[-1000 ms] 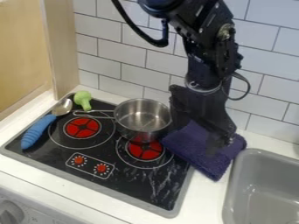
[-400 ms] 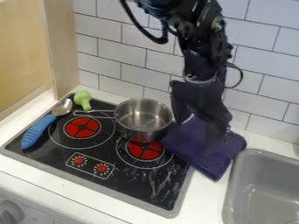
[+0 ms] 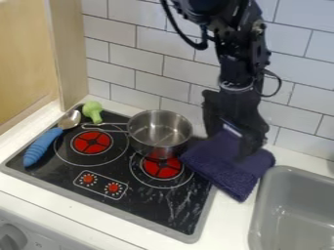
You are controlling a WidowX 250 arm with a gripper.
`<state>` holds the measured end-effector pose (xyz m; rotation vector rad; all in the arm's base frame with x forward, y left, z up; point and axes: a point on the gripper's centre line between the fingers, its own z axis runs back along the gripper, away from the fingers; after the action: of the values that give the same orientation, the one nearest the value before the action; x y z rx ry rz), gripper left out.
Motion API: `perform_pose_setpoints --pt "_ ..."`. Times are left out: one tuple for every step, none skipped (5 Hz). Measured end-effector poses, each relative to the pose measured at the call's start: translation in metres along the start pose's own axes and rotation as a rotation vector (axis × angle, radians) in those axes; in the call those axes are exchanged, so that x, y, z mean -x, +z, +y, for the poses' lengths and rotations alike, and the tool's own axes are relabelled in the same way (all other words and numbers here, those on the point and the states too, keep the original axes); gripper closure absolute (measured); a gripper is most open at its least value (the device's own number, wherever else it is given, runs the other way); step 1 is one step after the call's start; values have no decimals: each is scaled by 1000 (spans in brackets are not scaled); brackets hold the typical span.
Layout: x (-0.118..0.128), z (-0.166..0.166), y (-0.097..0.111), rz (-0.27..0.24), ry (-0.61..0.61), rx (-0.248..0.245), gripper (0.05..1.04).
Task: Moved a blue towel to bottom right stove.
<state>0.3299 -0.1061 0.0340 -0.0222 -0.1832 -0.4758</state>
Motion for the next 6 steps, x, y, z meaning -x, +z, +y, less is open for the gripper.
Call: perform_pose_setpoints --pt "-8 -1 -7 21 6 20 84" --pt "-5 1 -19 58 21 7 84" --pt "-2 3 -25 84 26 -13 84" --pt "-2 4 -30 98 34 -59 84" --pt "2 3 -32 92 56 -68 84" --pt "15 -4 -31 89 76 -72 84"
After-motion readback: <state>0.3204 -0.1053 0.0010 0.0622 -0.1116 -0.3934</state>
